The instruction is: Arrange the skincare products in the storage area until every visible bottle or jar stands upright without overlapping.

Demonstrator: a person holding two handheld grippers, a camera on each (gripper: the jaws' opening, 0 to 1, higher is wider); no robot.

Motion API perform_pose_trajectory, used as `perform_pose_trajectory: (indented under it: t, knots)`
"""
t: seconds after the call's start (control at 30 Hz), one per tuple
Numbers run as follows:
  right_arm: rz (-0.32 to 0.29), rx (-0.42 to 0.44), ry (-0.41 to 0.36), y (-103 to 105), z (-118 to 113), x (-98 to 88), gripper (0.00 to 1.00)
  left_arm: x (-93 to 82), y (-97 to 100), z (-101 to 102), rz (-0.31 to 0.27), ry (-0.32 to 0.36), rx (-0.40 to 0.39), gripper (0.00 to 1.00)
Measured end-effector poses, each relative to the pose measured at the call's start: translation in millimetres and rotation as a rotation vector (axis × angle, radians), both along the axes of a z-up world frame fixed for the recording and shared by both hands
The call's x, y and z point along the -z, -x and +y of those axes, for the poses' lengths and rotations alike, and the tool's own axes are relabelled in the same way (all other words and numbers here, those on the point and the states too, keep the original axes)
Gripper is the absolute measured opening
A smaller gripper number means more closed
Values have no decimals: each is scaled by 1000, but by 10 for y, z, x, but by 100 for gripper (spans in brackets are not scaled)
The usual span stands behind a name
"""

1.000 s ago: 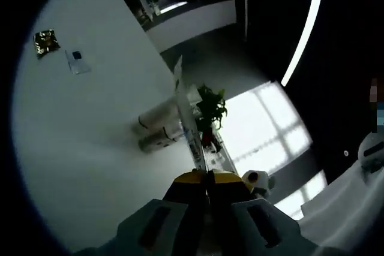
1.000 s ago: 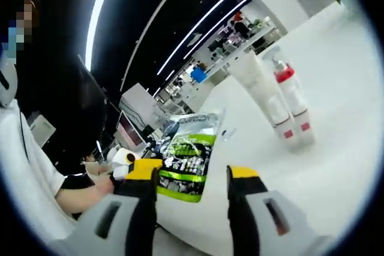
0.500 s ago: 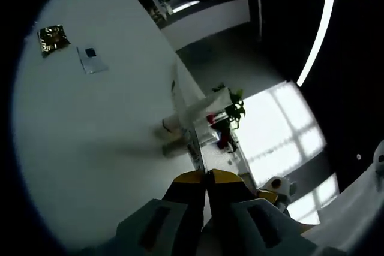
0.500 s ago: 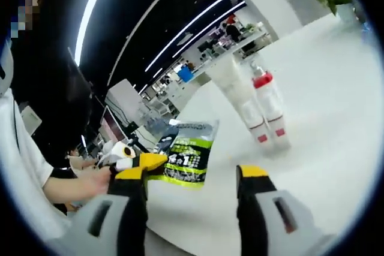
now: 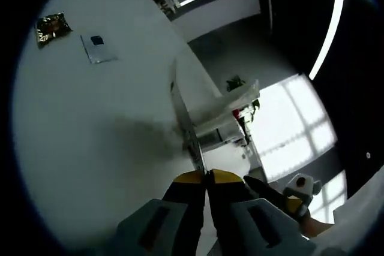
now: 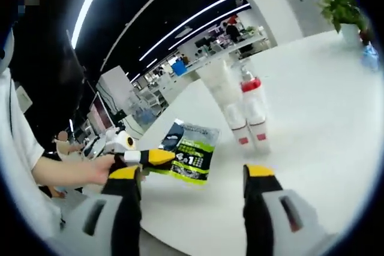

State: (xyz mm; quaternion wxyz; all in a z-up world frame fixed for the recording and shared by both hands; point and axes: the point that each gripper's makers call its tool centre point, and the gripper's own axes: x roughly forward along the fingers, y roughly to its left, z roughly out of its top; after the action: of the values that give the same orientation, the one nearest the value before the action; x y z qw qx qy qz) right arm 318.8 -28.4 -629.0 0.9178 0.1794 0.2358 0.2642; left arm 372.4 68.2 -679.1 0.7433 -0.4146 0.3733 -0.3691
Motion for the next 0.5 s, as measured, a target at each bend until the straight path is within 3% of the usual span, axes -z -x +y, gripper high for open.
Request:
perform_pose_trajectory:
  t: [0.5]
  knots:
    - [1,81,68,-13,-364,44,81,331,-47,-53,41,-121,12,0]
